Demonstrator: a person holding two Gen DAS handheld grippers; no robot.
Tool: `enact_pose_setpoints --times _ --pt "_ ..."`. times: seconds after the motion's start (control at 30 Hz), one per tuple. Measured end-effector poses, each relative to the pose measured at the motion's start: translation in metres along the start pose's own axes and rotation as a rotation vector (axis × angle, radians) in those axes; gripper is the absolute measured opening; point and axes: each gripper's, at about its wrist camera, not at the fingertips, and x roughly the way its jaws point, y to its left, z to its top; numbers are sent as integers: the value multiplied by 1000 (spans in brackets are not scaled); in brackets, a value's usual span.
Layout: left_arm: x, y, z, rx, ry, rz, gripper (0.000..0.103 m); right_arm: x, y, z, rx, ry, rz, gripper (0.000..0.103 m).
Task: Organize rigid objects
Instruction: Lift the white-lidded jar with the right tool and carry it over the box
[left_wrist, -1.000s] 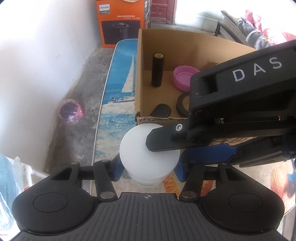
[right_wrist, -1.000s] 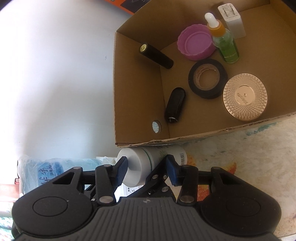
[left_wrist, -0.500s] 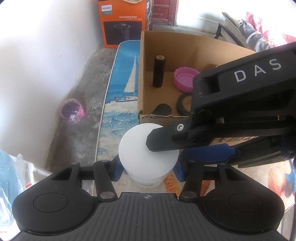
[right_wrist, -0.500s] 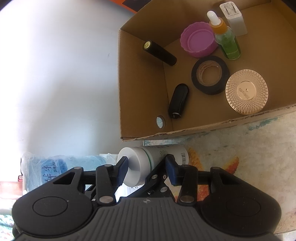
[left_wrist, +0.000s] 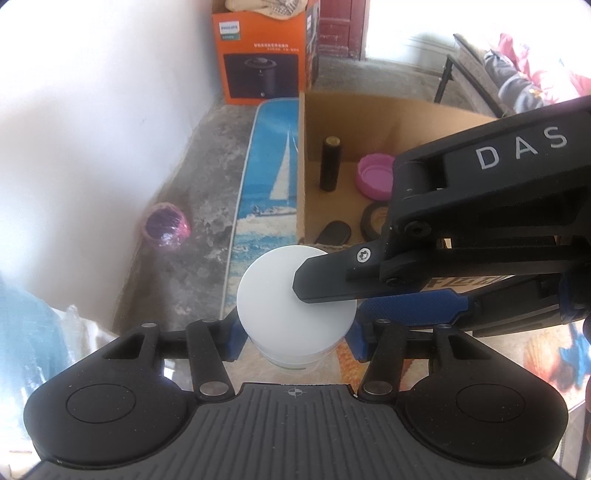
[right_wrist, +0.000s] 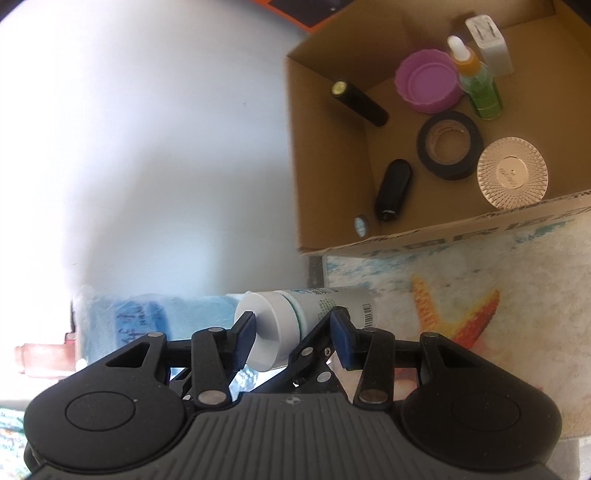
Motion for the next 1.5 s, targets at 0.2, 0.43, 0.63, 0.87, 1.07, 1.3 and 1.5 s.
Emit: enact_pose_setpoints --times 0.2,0.43,0.63,0.87,1.07,1.3,1.5 --pt "-42 -1 1 -8 -60 12 53 -32 25 -18 -57 -19 47 48" --pt "-74 -13 13 31 -125 10 53 -72 41 -25 -90 -76 92 47" --pt "-85 -35 35 79 -190 -13 53 -110 45 -16 -111 -171 114 48" --pt "-69 -82 63 132 -215 -79 53 -155 16 4 -83 -270 94 48" --pt "-43 -124 80 175 -194 -143 53 -181 -24 25 -24 -323 58 48" --pt "-2 -157 92 194 -122 -189 53 -182 -72 56 44 -332 23 48" --pt "35 -175 97 181 -50 -199 53 -164 -104 85 73 -304 -7 48"
